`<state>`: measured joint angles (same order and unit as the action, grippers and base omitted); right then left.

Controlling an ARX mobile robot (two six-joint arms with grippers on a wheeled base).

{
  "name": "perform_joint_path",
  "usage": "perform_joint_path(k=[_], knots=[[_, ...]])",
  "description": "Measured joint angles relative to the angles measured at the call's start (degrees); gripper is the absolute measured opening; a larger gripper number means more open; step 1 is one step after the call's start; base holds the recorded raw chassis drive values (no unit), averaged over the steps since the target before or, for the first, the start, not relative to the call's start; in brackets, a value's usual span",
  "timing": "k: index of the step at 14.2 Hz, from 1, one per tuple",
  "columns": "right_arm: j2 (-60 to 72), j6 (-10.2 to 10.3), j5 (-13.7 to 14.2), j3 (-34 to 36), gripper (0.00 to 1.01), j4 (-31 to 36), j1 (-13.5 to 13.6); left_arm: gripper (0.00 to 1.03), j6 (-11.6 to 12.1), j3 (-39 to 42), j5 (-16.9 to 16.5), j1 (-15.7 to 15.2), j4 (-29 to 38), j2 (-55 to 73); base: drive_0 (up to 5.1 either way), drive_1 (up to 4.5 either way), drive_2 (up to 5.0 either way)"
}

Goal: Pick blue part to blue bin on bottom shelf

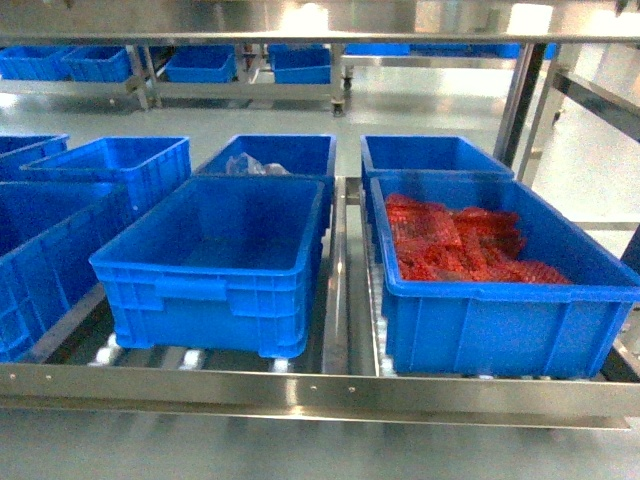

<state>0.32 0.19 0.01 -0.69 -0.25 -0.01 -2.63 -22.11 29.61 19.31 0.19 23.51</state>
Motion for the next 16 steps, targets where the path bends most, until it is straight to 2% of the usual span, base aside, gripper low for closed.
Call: perform_joint_path(k=[13,16], knots=[[0.0,0.0,0.0,0.0,0.98,-0.1,0.0,0.44,0.0,0.1,0.0,0.0,-0.1,0.0,0.0,0.00,0.0],[0.0,0.0,0.0,0.0,0.98,-0.1,0.0,0.44,0.0,0.0,0.0,0.0,0.0,-0.2,0.0,4.07,-4.1]])
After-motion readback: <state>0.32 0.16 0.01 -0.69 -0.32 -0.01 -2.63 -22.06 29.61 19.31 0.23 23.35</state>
